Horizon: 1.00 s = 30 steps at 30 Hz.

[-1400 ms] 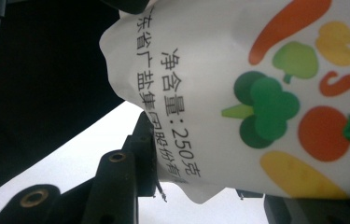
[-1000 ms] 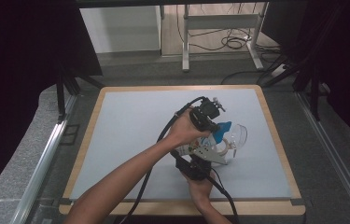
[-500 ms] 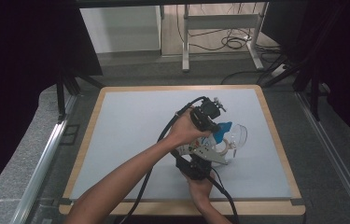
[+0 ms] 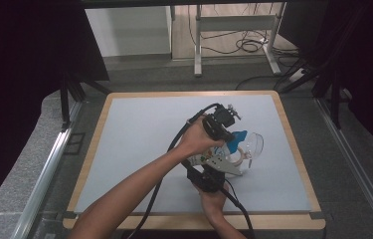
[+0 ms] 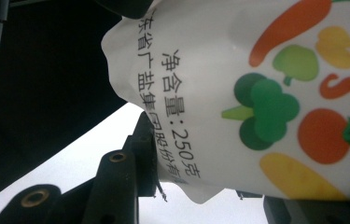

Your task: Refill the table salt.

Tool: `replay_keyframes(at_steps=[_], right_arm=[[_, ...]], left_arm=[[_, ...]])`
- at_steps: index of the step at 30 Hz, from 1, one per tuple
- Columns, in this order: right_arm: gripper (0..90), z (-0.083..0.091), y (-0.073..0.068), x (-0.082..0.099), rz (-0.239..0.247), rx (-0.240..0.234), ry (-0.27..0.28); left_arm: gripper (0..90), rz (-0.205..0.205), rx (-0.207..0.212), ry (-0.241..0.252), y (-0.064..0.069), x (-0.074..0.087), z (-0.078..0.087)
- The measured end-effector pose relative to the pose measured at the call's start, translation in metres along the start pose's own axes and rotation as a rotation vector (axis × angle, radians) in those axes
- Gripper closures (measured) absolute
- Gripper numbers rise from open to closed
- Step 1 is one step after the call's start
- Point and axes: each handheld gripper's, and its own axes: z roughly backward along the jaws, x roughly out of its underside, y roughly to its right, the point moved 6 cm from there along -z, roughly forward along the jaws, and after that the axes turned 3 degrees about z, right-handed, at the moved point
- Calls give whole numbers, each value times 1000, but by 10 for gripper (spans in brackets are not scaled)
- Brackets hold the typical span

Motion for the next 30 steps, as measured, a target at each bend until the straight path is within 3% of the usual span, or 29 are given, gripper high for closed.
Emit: replay_keyframes(at_steps=[30], right_arm=[[598, 0, 1, -1, 1, 3, 3]], left_arm=[[900, -7, 0, -5, 1, -1, -1]])
